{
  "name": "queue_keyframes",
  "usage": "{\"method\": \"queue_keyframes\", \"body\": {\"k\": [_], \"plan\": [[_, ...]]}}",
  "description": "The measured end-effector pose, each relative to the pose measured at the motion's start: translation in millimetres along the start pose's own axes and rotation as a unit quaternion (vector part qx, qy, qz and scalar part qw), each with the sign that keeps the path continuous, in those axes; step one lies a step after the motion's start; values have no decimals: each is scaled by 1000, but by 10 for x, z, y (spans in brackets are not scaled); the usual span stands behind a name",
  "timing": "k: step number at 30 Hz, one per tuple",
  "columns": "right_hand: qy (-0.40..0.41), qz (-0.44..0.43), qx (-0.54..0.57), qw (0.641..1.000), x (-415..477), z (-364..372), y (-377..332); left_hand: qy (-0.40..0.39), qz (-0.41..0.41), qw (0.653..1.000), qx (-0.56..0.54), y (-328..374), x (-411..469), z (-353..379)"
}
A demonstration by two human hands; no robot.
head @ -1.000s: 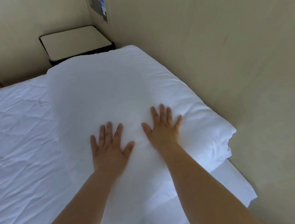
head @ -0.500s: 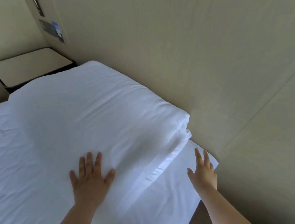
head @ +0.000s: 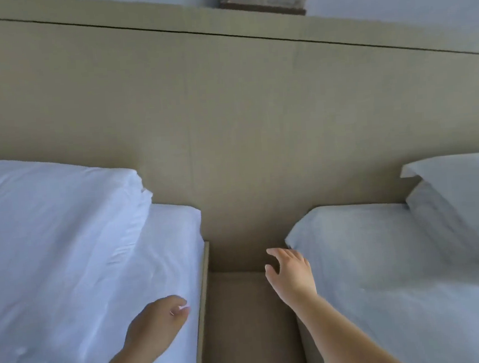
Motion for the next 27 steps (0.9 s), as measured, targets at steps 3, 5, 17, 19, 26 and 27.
{"method": "queue_keyframes", "body": {"k": [3, 5, 17, 19, 26, 27], "plan": [[14, 109, 35, 993, -208, -329, 793, -40, 100, 994, -1, 678, -18, 389], [29, 166, 47, 985, -335, -506, 1277, -76, 137, 988, 2, 984, -22, 642], [154, 391, 74, 905, -1131, -1072, 3875, -248, 301, 920, 33, 2906, 310, 2247], [119, 423, 45, 897, -1132, -1073, 4237, -276, 295, 914, 27, 3165, 384, 2535], [11, 469, -13, 883, -897, -1245, 5450, -445, 128, 886, 24, 3492, 266, 3561], [-1, 471, -9, 882, -868, -1274, 5563, -469, 81, 880, -1, 3493, 167, 3681]]}}
Point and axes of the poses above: each hand's wrist, its own x-axis towards the middle knuckle, its own z-axis out of the palm, y = z × x, the point moved 4 cm from there along x, towards the middle knuckle, and after that the axes turned 14 degrees about z, right-handed, at the moved point
